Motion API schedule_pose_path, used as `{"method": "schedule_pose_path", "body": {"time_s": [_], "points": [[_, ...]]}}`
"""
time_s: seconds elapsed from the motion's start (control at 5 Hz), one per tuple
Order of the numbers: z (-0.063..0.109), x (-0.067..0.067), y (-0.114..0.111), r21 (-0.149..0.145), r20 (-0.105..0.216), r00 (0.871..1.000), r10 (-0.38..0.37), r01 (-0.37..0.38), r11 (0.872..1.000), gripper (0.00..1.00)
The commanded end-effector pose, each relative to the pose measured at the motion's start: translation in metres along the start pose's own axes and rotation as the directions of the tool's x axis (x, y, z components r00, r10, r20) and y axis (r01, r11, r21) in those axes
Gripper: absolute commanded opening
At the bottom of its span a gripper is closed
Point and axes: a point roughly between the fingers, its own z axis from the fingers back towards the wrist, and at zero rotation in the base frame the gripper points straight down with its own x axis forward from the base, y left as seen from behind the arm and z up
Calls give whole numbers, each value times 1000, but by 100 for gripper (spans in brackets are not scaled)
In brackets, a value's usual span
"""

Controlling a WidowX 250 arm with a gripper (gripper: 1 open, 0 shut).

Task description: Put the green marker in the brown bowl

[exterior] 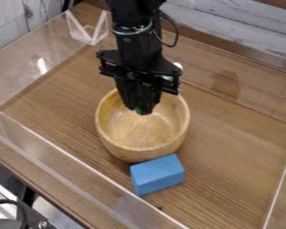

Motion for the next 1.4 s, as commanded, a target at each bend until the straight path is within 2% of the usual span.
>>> {"method": "schedule_pose_path", "body": {"time_s": [0.0,1.0,1.2], "points": [[14,13,1,-4,55,998,-8,8,1000,0],[16,15,4,-15,56,996,-63,64,998,0],[18,17,1,-18,54,996,-68,69,997,100]]}}
